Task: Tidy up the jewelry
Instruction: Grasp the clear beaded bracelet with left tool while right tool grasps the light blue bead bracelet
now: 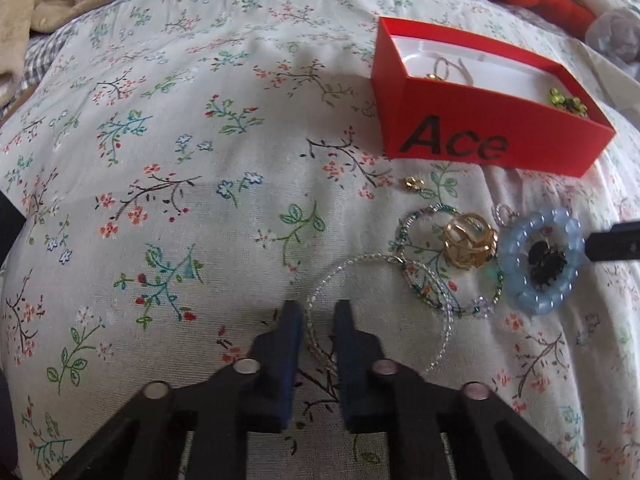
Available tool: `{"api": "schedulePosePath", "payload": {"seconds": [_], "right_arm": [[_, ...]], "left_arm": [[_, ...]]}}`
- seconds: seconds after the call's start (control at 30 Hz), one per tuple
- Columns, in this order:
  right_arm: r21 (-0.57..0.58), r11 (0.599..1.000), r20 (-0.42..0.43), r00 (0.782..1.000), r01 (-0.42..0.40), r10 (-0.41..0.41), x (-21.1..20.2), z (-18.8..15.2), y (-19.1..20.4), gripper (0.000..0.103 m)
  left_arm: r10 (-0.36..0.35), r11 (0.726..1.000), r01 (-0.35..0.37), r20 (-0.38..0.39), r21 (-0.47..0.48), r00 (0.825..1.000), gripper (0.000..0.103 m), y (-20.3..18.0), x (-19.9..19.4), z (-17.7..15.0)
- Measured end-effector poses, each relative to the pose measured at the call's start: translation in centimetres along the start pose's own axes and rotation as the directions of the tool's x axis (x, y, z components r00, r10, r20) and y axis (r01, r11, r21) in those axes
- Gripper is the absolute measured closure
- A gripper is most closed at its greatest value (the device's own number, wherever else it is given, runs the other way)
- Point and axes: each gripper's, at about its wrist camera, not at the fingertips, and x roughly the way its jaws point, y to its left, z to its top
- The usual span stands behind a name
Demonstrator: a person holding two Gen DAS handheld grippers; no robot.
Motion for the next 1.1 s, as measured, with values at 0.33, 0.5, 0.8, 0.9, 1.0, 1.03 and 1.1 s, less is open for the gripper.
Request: {"api": "schedulePosePath", "payload": {"seconds": [0.33, 0.5, 0.8, 0.9, 1.0, 1.03, 1.1], "right_arm": [[-0.01, 1.0, 0.043, 0.999, -0.021, 0.021, 1.1, 1.2, 1.8, 0.065], [-0.023, 1.0, 0.068, 0.998, 0.009, -0.008, 1.5, 1.2, 2.0, 0.073], [-0.087, 0.995, 0.096, 0.995, 0.039, -0.03, 0.8, 1.1, 2.7, 0.091], [-0.067, 0.998, 0.093, 0.996, -0.001, 0.007, 0.1, 1.0, 2.5, 0.091], [-0.066, 0.997, 0.102, 0.994, -0.029, 0.036, -0.9, 0.6, 2.5, 0.091], [-0.068, 0.997, 0.106, 0.993, -0.037, 0.044, -1.3, 0.4, 2.6, 0.091], [-0.074, 0.996, 0.115, 0.991, -0.055, 0.063, -2.1, 0.2, 2.8, 0.091]], "left_arm": [[-0.012, 1.0, 0.012, 0.013, -0.01, 1.0, 0.1, 0.2, -0.1, -0.3], [-0.006, 1.0, 0.006, 0.01, -0.017, 1.0, 0.101, 0.1, 0.0, -0.3], [0.0, 0.998, -0.001, -0.009, -0.06, 1.0, 0.103, 0.0, -0.3, -0.2], [-0.013, 0.996, 0.011, -0.02, -0.09, 1.0, 0.103, 0.4, -0.6, -0.1], [-0.025, 0.993, 0.023, -0.022, -0.116, 0.999, 0.103, 0.7, -1.0, -0.1], [-0.024, 0.993, 0.022, -0.02, -0.118, 1.0, 0.103, 0.6, -1.2, -0.2], [-0.023, 0.993, 0.021, -0.019, -0.119, 1.0, 0.103, 0.5, -1.6, -0.2]]}}
